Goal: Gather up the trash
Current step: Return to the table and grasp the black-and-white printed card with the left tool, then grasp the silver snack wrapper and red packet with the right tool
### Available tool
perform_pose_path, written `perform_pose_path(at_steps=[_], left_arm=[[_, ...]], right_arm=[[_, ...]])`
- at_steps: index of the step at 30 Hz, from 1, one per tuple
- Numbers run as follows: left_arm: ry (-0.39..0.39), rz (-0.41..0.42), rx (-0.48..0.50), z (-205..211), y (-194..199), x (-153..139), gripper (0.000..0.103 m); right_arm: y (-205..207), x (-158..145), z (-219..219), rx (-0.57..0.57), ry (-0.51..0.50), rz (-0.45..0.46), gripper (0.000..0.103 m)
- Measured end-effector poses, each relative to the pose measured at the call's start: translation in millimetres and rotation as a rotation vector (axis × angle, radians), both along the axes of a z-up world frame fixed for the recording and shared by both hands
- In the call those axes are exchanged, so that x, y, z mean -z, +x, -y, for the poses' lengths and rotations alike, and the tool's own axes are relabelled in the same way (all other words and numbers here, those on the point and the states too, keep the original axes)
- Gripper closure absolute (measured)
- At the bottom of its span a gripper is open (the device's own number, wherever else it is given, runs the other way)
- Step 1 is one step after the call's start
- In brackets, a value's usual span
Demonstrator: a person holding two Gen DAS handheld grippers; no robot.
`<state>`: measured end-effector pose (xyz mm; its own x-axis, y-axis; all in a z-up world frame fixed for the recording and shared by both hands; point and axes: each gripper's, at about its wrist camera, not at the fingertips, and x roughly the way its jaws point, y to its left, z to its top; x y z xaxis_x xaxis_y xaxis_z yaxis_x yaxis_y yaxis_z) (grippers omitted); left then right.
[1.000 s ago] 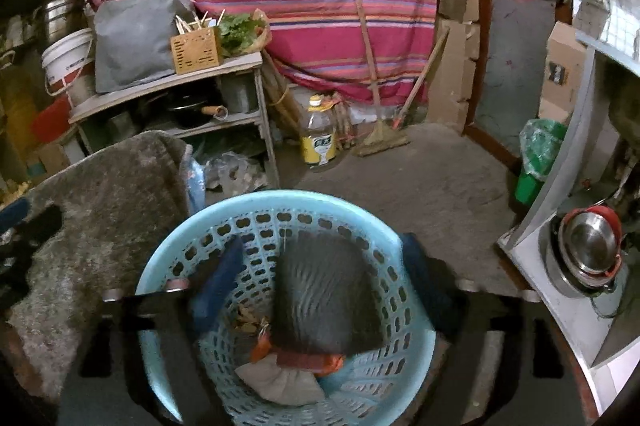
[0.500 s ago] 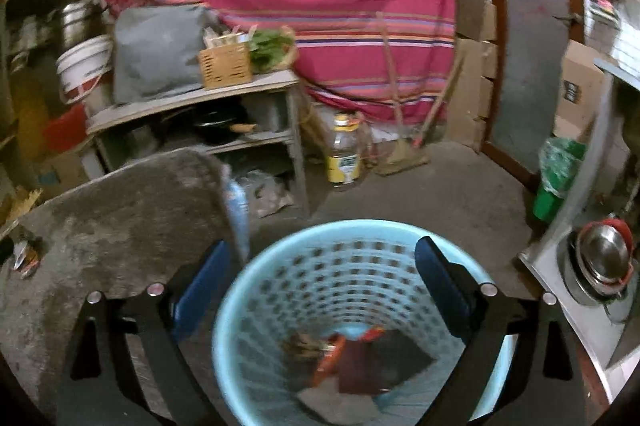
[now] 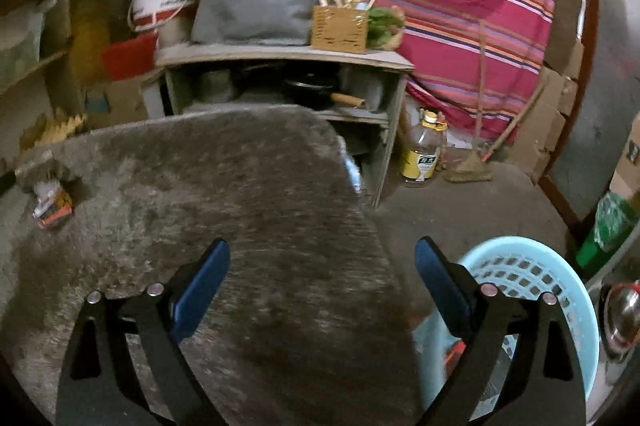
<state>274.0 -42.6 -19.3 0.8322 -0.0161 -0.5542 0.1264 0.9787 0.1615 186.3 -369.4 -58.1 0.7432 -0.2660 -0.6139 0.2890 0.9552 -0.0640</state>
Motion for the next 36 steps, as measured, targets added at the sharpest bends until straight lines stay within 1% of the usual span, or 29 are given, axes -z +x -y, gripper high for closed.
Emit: perform_pose_path(at_steps=[1, 3, 5, 6, 7, 8, 10, 12, 14, 16, 22, 26, 28, 32, 34, 36], left_arm=[[0.001, -0.003, 0.007, 1.1, 1.6, 1.4, 0.024], [0.003, -0.014, 0.028, -0.9, 8.6, 5.7, 0.029], [0.016, -0.025, 0.048, 0.5, 15.4, 10.1, 0.036], [0.020, -0.031, 0.061, 1.7, 18.0, 11.7, 0.044], [0.018, -0.039, 0.081, 3.0, 20.4, 13.0, 0.050], [0.016, -0.041, 0.091, 4.1, 21.1, 13.8, 0.053], [0.017, -0.047, 0.109, 4.8, 22.0, 15.7, 0.068], [0.019, -0.050, 0.120, 3.5, 21.8, 17.1, 0.076], [0.015, -0.038, 0.124, 0.1, 19.2, 15.3, 0.081], [0.011, -0.032, 0.120, -6.1, 18.4, 12.3, 0.095], [0.041, 0.017, 0.078, -35.3, 13.4, -9.9, 0.097], [0.042, 0.041, 0.042, -57.8, 12.9, -23.9, 0.097], [0.040, 0.038, 0.026, -67.4, 14.9, -27.1, 0.097], [0.046, 0.037, -0.006, -89.1, 13.7, -30.5, 0.097], [0.032, 0.037, -0.017, -99.5, 10.6, -30.5, 0.097], [0.013, 0.031, -0.030, -109.7, 6.6, -28.2, 0.097]], right_arm=[[1.9, 1.1, -1.1, -0.005, 0.002, -0.002, 0.011], [7.7, 4.0, -6.7, -0.019, 0.013, -0.004, 0.011], [13.0, 6.1, -14.8, -0.034, 0.016, -0.006, 0.011], [15.9, 7.2, -19.3, -0.042, 0.013, -0.010, 0.011], [19.2, 9.1, -24.0, -0.051, 0.009, -0.014, 0.011], [21.3, 10.3, -27.9, -0.058, 0.004, -0.018, 0.011], [25.8, 12.6, -36.7, -0.069, -0.006, -0.024, 0.011], [29.9, 14.7, -44.7, -0.086, 0.000, -0.028, 0.011], [34.6, 17.2, -54.6, -0.115, 0.016, -0.032, 0.011], [38.0, 19.6, -64.8, -0.135, 0.022, -0.035, 0.011], [47.3, 27.1, -100.3, -0.199, 0.022, -0.068, 0.011], [57.0, 21.2, -129.6, -0.245, 0.077, -0.080, 0.011], [61.5, 18.9, -144.4, -0.262, 0.090, -0.080, 0.011], [74.4, 18.1, -191.4, -0.336, 0.079, -0.104, 0.011], [81.4, 17.8, -214.4, -0.383, 0.066, -0.106, 0.011], [89.3, 17.7, -229.0, -0.397, 0.038, -0.111, 0.011]])
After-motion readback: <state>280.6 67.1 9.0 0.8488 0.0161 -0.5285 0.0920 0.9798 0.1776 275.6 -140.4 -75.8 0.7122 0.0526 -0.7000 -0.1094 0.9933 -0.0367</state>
